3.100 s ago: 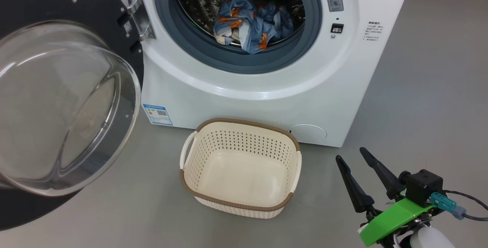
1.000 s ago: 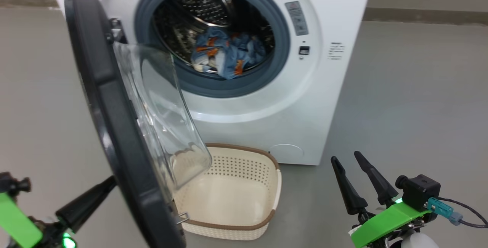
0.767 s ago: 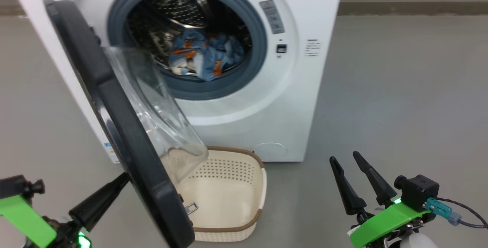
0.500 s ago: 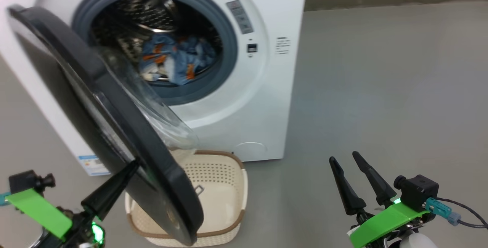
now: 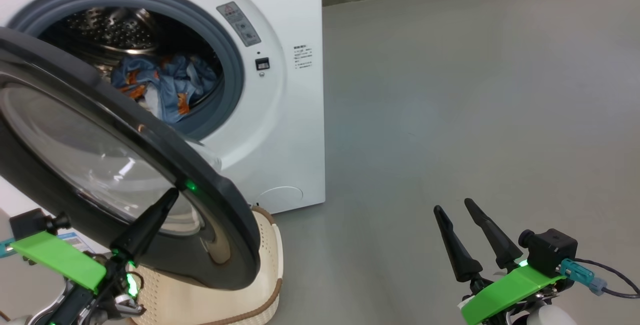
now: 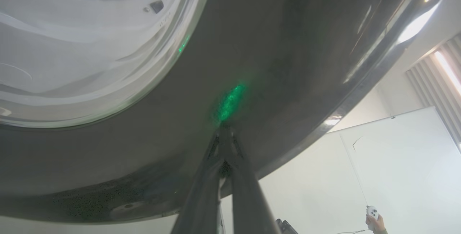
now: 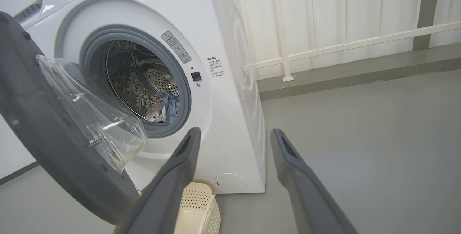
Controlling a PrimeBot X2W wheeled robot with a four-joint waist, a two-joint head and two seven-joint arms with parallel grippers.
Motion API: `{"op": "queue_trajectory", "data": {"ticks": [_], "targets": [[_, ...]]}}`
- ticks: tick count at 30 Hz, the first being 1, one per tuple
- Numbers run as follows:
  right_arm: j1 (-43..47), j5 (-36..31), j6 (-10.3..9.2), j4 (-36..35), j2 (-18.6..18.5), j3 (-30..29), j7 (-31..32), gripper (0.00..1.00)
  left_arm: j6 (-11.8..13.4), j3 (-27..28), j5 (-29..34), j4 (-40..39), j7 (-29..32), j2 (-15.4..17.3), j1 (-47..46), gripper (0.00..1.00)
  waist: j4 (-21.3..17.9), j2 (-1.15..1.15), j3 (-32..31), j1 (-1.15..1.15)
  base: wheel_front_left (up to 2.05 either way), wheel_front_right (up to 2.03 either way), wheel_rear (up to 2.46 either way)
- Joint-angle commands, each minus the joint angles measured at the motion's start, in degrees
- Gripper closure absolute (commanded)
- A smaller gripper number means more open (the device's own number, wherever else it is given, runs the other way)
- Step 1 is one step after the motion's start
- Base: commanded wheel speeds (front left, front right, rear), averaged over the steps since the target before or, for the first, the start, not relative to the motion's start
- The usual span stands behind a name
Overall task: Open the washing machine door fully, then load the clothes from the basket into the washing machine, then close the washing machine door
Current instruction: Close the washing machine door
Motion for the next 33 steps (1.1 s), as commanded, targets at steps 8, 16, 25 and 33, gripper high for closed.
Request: {"op": "queue_trajectory", "data": {"ticks": [8, 16, 25, 33], "targets": [[-1.49, -0.42, 0.52, -1.64, 0.18, 0.53, -0.28, 0.00, -0.62, 1.69, 0.51, -0.84, -0.90, 0.82, -4.04, 1.00, 1.19, 0.00, 0.53, 0.00, 0.00, 0.00, 0.00], [-1.24, -0.53, 0.52, -1.59, 0.53, 0.24, -0.28, 0.00, -0.65, 1.77, 0.99, -2.52, -0.84, 1.89, -3.78, 1.00, 3.85, 0.00, 0.44, 0.00, 0.00, 0.00, 0.00], [-1.15, -0.54, 0.52, -1.68, 0.62, -0.47, -0.28, 0.00, -0.65, 1.27, 6.31, -8.30, -4.89, 3.63, -1.73, 0.35, 6.71, 0.00, 0.10, 0.00, 0.00, 0.00, 0.00], [-1.11, -0.57, 0.52, -1.70, 0.37, -0.80, -0.28, 0.00, -0.65, -1.98, 18.95, -12.56, -17.73, 6.51, 2.44, 0.00, 8.88, 0.00, -0.22, 0.00, 0.00, 0.00, 0.00]]}}
